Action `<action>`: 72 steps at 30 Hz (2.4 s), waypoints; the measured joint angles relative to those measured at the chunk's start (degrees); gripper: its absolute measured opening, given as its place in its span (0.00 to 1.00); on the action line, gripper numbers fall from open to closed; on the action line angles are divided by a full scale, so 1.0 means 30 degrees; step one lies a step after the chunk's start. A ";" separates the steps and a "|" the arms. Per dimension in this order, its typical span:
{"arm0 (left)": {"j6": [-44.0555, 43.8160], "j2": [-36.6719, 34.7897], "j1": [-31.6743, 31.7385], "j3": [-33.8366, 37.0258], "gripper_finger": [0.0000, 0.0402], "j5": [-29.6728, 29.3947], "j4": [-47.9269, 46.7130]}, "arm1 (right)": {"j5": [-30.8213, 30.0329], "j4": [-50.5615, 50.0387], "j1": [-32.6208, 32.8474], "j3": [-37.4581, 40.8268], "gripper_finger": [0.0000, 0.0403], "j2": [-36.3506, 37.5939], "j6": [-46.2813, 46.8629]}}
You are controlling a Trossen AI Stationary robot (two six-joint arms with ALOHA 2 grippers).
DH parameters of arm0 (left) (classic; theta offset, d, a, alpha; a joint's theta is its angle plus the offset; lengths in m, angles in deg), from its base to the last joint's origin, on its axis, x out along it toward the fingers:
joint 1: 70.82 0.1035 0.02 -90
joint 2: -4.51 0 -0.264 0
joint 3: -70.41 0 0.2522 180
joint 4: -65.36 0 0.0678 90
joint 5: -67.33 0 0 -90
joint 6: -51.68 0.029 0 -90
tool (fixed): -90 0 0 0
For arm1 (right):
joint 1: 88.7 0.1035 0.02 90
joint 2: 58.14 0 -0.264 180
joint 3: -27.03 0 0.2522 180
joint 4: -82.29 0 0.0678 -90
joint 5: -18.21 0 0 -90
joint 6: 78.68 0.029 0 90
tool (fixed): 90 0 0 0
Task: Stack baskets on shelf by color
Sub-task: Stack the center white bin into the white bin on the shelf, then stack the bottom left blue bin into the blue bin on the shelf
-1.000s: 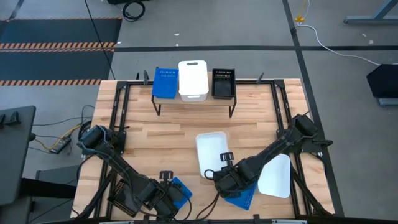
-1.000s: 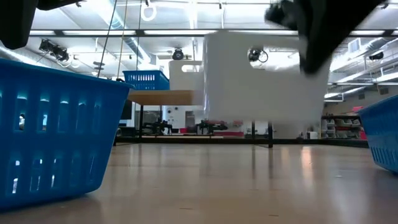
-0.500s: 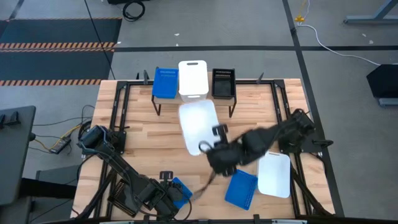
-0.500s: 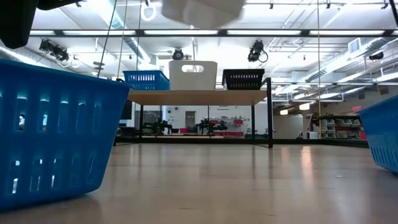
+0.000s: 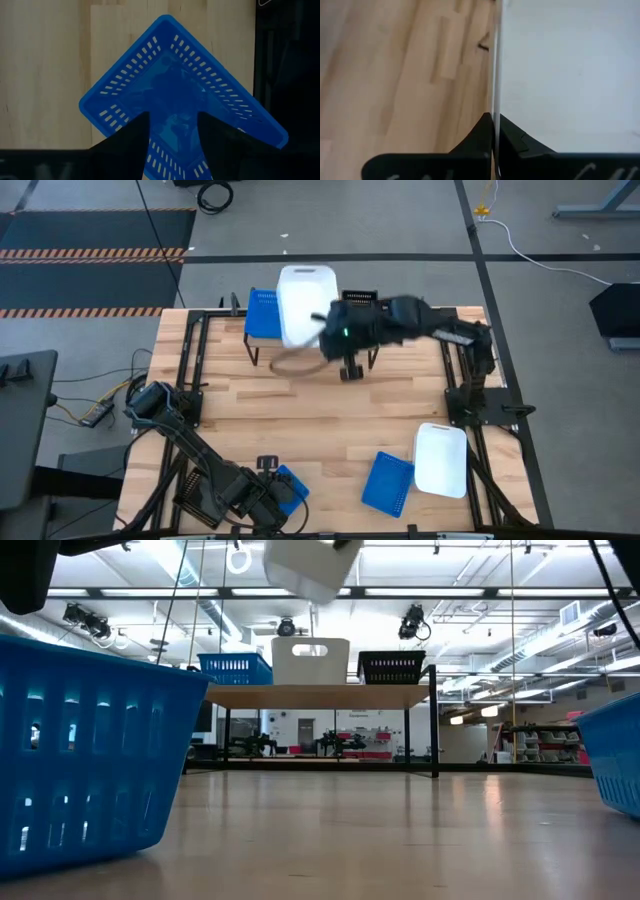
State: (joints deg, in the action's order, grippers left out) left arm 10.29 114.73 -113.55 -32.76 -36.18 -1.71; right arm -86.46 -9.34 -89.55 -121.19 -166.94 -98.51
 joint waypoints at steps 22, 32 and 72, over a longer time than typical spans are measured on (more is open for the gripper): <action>-0.4045 0.0000 0.1784 0.0000 0.43 -0.0788 0.0160 | 0.5345 0.1022 -0.6028 0.0758 0.03 -0.0976 -0.2257; -0.4407 0.0000 0.1767 0.0000 0.43 -0.0795 0.0395 | 0.5547 0.0793 -0.6641 0.0750 0.07 -0.1594 -0.1518; 0.1484 0.0000 -0.0264 0.0000 0.43 0.2461 -0.0134 | 0.7954 -0.4073 -0.4606 0.0728 0.30 -0.0595 0.2558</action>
State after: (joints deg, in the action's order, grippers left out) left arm 14.74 114.73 -114.35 -32.76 -28.80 -2.11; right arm -62.60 -21.55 -103.37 -119.00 -168.72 -90.84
